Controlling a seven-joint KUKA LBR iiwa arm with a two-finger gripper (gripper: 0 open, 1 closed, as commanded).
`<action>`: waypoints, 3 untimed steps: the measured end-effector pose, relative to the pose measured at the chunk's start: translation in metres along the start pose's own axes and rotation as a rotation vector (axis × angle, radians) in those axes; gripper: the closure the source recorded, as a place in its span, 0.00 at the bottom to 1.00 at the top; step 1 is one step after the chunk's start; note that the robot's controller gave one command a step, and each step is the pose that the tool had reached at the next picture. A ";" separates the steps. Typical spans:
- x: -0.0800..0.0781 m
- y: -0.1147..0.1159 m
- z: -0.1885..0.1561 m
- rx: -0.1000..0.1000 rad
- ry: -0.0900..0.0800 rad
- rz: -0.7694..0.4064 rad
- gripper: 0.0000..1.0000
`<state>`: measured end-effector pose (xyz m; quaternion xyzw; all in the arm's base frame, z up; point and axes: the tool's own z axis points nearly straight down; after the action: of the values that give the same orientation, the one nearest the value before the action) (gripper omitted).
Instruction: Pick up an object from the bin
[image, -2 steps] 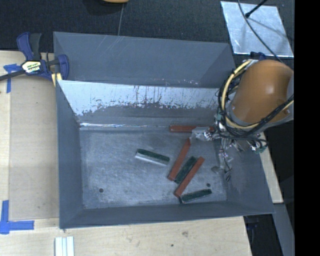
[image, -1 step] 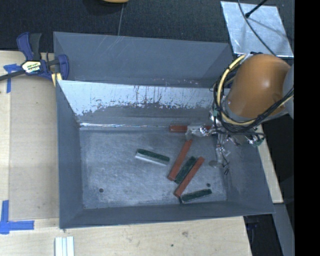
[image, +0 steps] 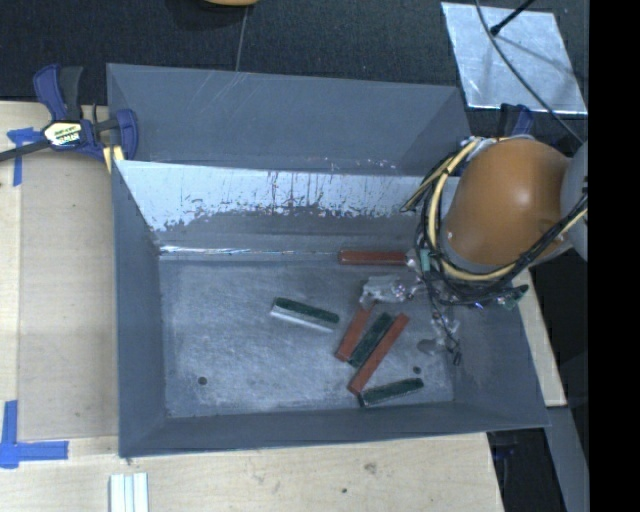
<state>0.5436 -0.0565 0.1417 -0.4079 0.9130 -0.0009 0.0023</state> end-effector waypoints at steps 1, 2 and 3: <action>-0.024 0.001 0.073 -0.004 0.001 -0.182 0.00; -0.034 -0.002 0.068 0.005 -0.004 -0.403 1.00; -0.034 -0.002 0.068 0.005 -0.004 -0.403 1.00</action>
Offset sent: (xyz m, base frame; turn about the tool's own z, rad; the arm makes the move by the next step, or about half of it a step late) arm 0.0203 0.0247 -0.0717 -0.4066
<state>0.5674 -0.0326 0.0742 -0.5824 0.8128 -0.0029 0.0048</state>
